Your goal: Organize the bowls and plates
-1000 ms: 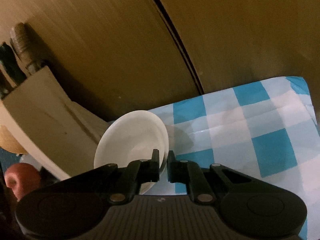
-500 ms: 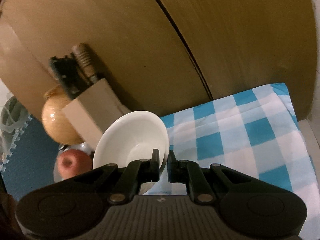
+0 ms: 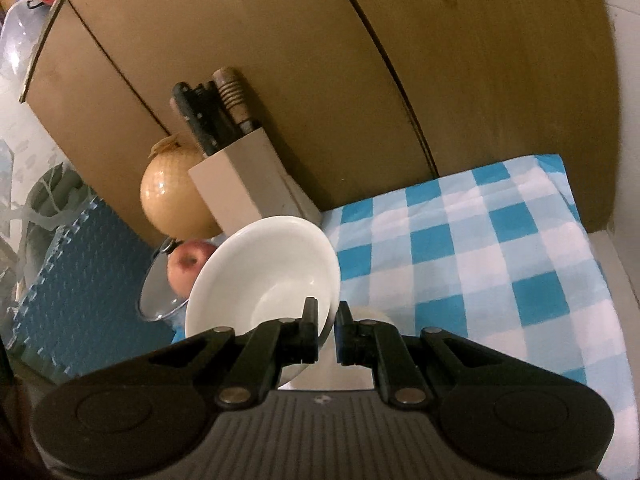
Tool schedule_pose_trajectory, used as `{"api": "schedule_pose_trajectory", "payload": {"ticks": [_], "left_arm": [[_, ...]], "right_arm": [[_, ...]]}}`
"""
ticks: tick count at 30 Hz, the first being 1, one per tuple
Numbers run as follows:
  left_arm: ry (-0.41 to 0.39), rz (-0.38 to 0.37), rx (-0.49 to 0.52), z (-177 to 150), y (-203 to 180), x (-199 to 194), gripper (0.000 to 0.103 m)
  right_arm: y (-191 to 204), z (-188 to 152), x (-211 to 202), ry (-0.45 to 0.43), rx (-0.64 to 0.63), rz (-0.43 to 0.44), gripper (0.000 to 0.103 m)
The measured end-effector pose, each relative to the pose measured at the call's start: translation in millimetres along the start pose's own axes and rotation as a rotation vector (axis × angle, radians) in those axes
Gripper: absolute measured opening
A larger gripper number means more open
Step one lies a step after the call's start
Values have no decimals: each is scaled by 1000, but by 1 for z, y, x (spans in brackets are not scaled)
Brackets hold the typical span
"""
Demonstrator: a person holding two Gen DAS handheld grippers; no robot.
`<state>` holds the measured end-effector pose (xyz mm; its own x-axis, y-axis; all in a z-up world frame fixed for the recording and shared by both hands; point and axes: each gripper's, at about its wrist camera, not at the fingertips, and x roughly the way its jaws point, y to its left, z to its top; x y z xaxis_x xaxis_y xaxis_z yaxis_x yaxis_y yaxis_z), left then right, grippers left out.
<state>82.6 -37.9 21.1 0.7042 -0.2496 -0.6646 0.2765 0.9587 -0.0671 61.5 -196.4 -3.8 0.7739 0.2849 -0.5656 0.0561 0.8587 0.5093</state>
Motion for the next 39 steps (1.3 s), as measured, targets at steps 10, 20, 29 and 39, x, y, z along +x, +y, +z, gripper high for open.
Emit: {"api": "schedule_pose_trajectory", "payload": {"ticks": [10,20,29,39], "left_arm": [[-7,25,50,-20,-2,-19,48],[47,31,75,-32,-3,-9,48],[105,23,51,-34,5,10,48],[157,92,11,-33,30,47,53]], "right_arm": [[6,-24,-13,30,-21,14,6],[0,-33,-4,79,-25,-10,6],[-3,-37,12,114,-31,-45,6],[-22,-32,38,88,-29,-155,9]]}}
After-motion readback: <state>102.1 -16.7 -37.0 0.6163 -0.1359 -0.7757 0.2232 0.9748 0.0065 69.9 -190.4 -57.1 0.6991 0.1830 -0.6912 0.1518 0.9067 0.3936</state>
